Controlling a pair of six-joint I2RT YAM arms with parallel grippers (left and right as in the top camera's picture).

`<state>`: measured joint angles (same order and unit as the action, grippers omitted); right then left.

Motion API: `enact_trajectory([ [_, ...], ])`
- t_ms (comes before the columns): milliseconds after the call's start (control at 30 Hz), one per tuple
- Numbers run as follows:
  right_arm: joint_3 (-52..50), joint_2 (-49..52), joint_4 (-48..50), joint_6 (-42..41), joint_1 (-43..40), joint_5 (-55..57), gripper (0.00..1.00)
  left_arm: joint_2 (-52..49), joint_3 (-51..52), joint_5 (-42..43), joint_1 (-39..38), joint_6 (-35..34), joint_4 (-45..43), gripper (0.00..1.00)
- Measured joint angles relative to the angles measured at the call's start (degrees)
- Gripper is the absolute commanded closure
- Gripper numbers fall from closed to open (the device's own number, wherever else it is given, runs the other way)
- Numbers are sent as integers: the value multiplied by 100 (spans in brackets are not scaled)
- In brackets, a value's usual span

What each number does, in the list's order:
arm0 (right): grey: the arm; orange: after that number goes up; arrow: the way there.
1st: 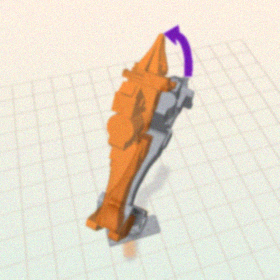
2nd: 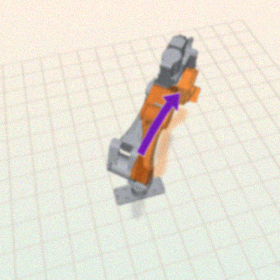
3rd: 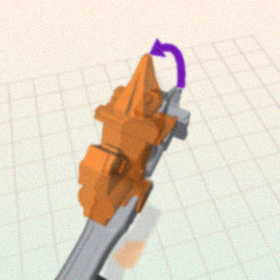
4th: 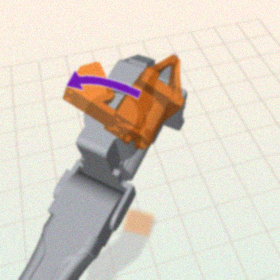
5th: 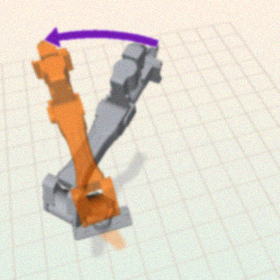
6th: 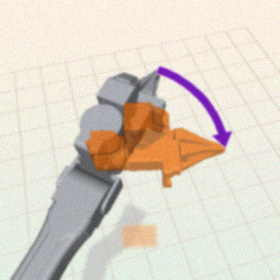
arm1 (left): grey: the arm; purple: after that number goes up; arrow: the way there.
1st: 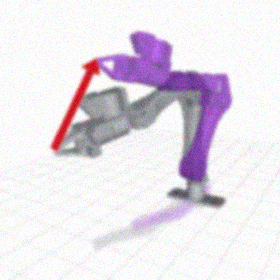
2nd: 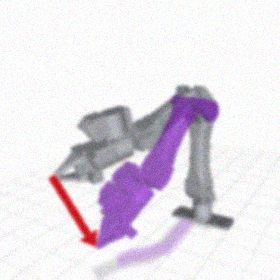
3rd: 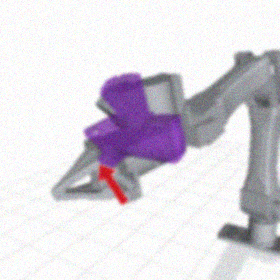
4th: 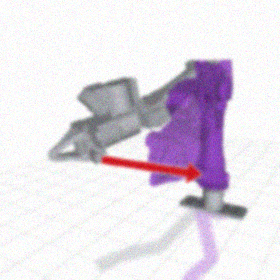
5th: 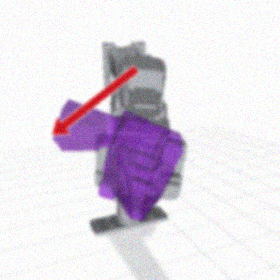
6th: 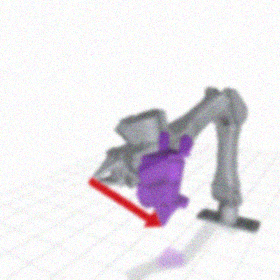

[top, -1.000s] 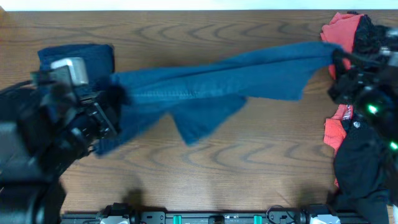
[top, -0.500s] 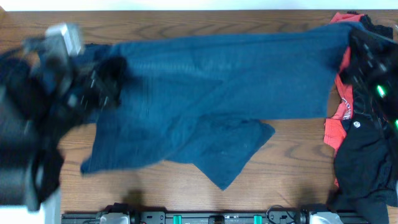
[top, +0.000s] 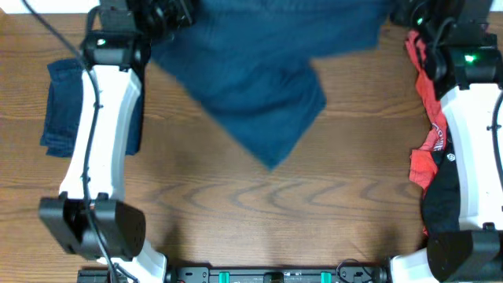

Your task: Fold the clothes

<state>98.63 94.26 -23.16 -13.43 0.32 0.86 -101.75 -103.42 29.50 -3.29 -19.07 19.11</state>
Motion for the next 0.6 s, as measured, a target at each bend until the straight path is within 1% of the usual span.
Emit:
enact_trajectory([
  [100,317,-57,129,-15,-155,46,99,15,24,111,-92,-129,-1235,94],
  [167,675,-79,-116,-20,-262,42,99,136,24,201,-138,-286,-1661,94],
  [267,1080,-212,-876,-24,-345,42,99,389,24,385,-160,-457,-1574,94],
  [300,1134,-262,-1139,-20,-361,57,99,479,13,479,-160,-498,-1344,94],
  [367,1231,-437,-2037,-46,-413,162,99,660,-13,767,-153,-538,-557,94],
  [433,1261,-531,-2927,-170,-431,315,99,778,-66,1025,-153,-555,474,94],
  [500,1259,-542,-3893,-389,-433,474,99,815,-105,1237,-149,-415,1941,94],
  [600,1156,-527,-4804,-599,-433,560,99,752,-55,1270,-149,-50,3552,94],
])
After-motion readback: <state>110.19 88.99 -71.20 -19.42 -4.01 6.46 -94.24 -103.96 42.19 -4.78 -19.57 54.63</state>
